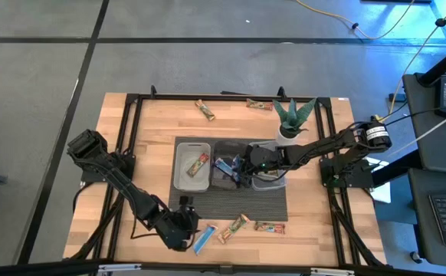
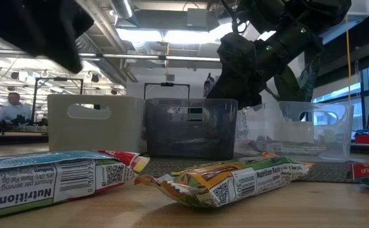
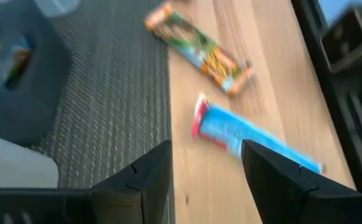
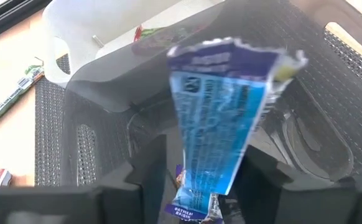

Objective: Pick and place Granola Bars by type
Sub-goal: Put the blue granola bar into the black bin, then put the orange granola bar into the transparent bin

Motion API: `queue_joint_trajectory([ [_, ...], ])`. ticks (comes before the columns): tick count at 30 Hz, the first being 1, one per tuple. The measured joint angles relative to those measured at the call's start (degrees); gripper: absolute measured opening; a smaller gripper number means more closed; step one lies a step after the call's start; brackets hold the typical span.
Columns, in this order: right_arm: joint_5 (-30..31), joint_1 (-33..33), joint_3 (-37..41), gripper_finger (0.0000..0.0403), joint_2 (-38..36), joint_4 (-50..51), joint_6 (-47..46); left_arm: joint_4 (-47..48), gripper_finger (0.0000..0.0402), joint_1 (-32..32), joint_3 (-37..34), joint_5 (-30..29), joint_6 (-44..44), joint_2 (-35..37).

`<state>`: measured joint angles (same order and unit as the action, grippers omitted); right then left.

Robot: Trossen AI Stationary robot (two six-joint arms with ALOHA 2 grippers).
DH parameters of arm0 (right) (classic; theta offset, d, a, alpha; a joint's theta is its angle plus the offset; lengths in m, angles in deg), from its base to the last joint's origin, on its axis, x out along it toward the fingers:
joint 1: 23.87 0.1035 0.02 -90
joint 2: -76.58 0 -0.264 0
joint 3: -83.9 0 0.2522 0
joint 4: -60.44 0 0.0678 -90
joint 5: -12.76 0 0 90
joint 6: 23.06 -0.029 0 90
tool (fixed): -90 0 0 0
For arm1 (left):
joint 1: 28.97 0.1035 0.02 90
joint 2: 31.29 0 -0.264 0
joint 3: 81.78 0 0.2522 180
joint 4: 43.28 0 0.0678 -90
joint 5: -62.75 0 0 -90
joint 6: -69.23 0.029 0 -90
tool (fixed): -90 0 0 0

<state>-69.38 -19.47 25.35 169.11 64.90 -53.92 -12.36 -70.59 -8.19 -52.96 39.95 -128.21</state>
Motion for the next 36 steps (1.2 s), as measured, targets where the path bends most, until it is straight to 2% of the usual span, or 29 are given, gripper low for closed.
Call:
queue_joint_trajectory([
  [5, 0.02, 0.0, 0.0, 0.0205, 0.0, -0.31, 1.02, 4.26, 0.0187, -0.62, 0.0, 5.88, 5.22, -0.04],
  [10, -0.03, 0.0, 0.0, 0.0219, 0.0, -0.39, 1.22, 10.29, 0.0187, -2.08, 0.0, 8.98, 7.97, -0.04],
  [18, -0.46, 0.0, 0.0, 0.022, -0.02, -3.37, 1.35, 18.05, 0.0187, -4.66, 0.0, 9.19, 7.56, -0.07],
  [26, -0.77, -0.04, 0.0, 0.022, -0.04, -5.86, 1.39, 19.14, 0.0187, -4.9, 0.0, 9.27, 10.4, -0.07],
  [32, -6.65, -0.07, 0.0, 0.022, -0.04, -5.88, 1.09, 19.01, 0.0187, -4.9, 0.0, 13.5, 13.42, -0.47],
  [36, -8.0, -0.04, 0.0, 0.022, -0.04, -5.88, 1.06, 19.05, 0.0187, -5.16, 0.0, 13.83, 16.29, -2.0],
])
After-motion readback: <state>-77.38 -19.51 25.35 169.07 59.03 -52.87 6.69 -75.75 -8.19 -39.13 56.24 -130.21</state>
